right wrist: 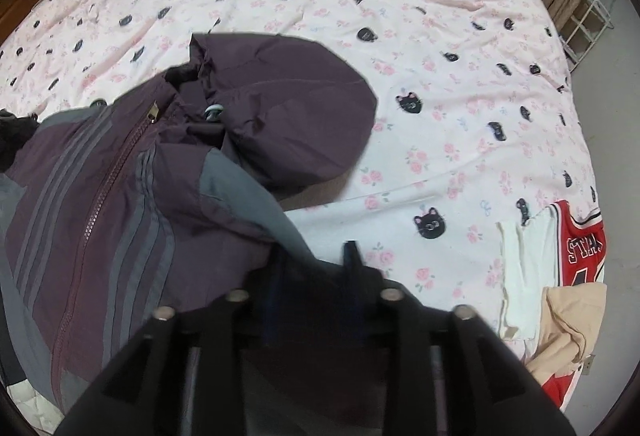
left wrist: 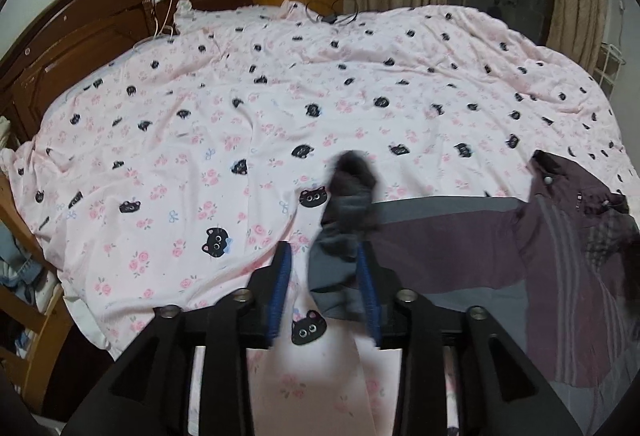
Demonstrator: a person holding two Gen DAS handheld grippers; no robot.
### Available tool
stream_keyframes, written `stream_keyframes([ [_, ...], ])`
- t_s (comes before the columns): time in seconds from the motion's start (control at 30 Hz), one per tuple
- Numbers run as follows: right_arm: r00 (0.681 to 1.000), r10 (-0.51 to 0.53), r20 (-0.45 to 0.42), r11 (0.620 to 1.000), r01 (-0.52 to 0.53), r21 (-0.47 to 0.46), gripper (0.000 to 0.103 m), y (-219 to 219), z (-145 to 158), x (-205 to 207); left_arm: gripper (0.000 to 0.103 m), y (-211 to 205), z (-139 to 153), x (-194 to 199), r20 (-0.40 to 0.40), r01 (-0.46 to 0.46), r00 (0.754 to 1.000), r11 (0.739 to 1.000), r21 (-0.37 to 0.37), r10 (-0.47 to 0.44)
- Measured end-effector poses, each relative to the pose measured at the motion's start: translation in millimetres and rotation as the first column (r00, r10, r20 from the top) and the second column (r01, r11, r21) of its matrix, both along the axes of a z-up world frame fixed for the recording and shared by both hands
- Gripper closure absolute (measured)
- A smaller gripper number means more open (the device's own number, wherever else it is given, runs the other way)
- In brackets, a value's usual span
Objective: Fold clothes
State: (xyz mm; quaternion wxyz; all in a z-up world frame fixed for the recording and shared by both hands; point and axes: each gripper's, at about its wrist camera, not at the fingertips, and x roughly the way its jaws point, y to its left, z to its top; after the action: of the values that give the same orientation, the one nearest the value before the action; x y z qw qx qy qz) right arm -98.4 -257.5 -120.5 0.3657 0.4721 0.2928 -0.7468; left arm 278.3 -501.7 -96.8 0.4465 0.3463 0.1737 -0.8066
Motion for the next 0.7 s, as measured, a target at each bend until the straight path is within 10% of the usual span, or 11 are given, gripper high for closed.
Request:
stream_keyframes([
  [0.23, 0.976, -0.046, 0.214, 0.977, 0.088, -0.192, 0.051, 6.6, 24.8, -28.8, 0.067, 42.2, 5.1, -36.2, -0.036, 0.152, 0.988, 0.988, -0.018, -0.152],
  [0.7, 0.93, -0.183, 0.318, 0.962, 0.236, -0.137, 0.051, -36.7, 4.1, -97.6, 0.052, 73.7, -11.8, -182.7, 0.003, 0.444, 0.895, 0.894, 0.066, -0.445],
])
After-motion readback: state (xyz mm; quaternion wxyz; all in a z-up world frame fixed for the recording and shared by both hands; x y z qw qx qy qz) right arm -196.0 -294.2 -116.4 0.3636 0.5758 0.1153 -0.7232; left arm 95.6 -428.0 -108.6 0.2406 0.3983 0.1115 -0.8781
